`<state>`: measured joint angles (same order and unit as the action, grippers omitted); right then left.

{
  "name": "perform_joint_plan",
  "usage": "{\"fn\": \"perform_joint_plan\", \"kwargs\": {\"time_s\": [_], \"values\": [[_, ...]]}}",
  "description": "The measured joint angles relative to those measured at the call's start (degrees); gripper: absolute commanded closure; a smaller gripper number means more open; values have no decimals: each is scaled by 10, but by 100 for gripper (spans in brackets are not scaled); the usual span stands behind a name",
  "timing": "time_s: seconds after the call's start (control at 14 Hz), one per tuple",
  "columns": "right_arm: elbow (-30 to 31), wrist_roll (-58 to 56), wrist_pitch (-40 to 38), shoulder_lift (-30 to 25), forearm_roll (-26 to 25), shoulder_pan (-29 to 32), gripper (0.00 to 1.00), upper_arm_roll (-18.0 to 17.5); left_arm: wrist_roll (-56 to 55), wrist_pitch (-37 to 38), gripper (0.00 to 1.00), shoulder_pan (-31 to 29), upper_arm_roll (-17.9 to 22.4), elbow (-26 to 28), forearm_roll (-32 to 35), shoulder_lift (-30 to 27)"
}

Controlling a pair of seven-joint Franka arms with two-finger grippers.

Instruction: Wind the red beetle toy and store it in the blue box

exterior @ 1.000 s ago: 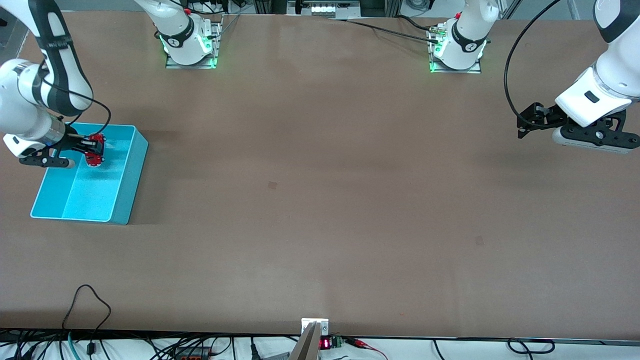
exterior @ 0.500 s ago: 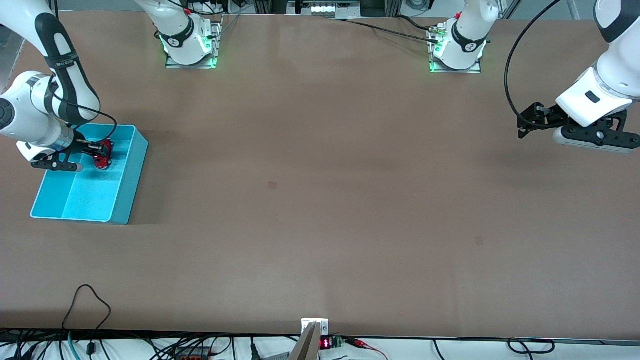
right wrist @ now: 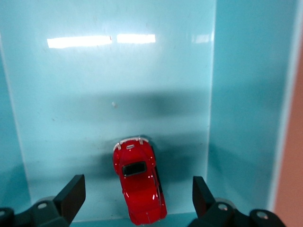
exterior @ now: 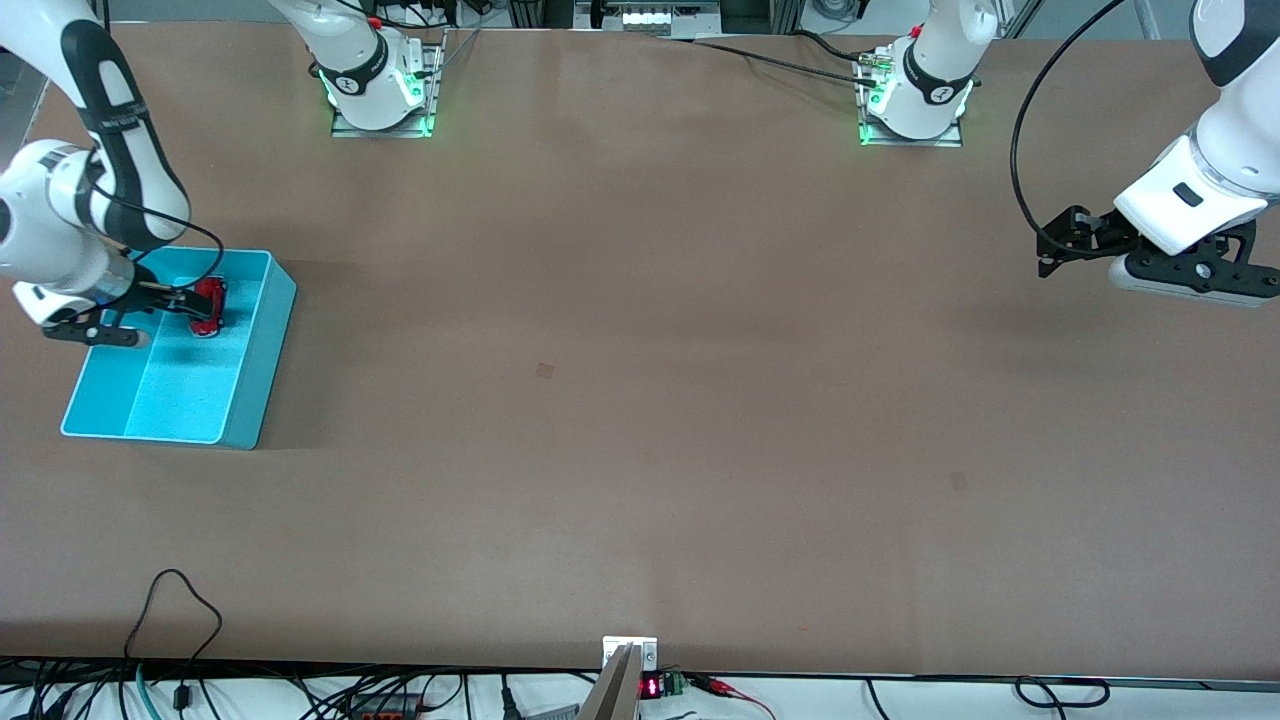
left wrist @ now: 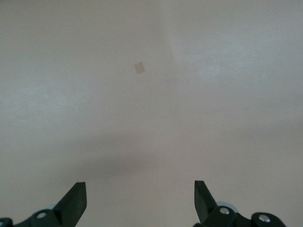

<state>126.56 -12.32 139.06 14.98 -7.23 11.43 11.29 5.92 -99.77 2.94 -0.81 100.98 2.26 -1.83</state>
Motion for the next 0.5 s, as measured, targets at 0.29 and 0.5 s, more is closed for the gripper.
{"fn": "perform_joint_plan", "kwargs": {"time_s": [0.29, 0.5], "values": [[-137, 4, -235, -63, 4, -2, 0, -59, 0, 0, 0, 0, 0, 0, 0, 0], [-256, 14, -375, -94, 36, -6, 0, -109, 0, 0, 0, 0, 0, 0, 0, 0]]}}
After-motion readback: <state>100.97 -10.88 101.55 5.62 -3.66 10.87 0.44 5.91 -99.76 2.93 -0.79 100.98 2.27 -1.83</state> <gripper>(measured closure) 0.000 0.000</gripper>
